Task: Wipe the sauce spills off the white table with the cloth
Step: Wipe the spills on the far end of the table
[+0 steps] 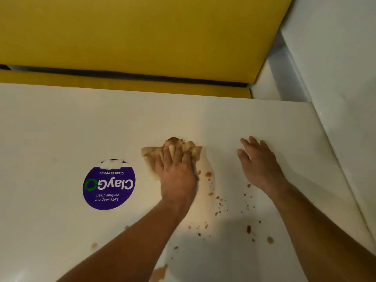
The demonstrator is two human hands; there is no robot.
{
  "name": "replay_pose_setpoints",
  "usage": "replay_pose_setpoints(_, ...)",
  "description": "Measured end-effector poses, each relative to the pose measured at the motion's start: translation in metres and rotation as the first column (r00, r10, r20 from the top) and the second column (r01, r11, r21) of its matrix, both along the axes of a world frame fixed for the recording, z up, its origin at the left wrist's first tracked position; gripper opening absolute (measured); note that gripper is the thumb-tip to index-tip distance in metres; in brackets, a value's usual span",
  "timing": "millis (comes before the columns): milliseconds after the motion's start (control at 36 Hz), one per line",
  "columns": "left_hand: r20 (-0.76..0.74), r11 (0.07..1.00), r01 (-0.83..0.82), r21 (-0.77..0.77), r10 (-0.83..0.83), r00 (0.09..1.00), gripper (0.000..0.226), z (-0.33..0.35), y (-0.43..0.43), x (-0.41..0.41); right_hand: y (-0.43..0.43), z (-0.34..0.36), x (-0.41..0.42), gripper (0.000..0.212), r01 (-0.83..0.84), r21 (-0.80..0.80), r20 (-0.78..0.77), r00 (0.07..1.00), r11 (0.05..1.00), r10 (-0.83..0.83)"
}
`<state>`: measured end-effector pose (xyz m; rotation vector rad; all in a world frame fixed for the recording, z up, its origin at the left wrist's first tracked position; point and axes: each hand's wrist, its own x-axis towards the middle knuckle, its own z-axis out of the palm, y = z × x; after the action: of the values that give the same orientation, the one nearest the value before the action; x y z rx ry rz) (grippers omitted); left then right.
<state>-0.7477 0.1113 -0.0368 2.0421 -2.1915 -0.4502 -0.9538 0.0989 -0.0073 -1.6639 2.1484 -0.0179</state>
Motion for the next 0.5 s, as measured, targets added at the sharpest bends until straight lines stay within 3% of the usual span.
replay_pose_setpoints(111, -0.034, 0.947, 0.305, -0.099, -0.309, 0.950, 0.047, -0.005, 0.025, -0.011, 0.012, 0.002, 0.003, 0.050, 0.003, -0.014, 0.020, 1.000, 1.000, -0.002)
replay_pose_setpoints(250, 0.016, 0.764, 0.620, -0.176, -0.628, 0.778, 0.038, -0.012, 0.027, 0.049, 0.022, 0.011, 0.013, 0.050, 0.006, -0.010, 0.005, 1.000, 1.000, -0.006)
replay_pose_setpoints(361, 0.159, 0.769, 0.616, -0.172, -0.595, 0.787, 0.043, -0.005, 0.016, 0.100, 0.029, 0.019, 0.021, 0.050, 0.024, -0.026, -0.003, 1.000, 0.999, -0.024)
replay_pose_setpoints(500, 0.178, 0.868, 0.467, -0.171, -0.439, 0.881, 0.041, -0.003, 0.013, 0.133, 0.041, 0.020, 0.032, 0.050, 0.037, -0.038, 0.011, 0.999, 0.999, -0.037)
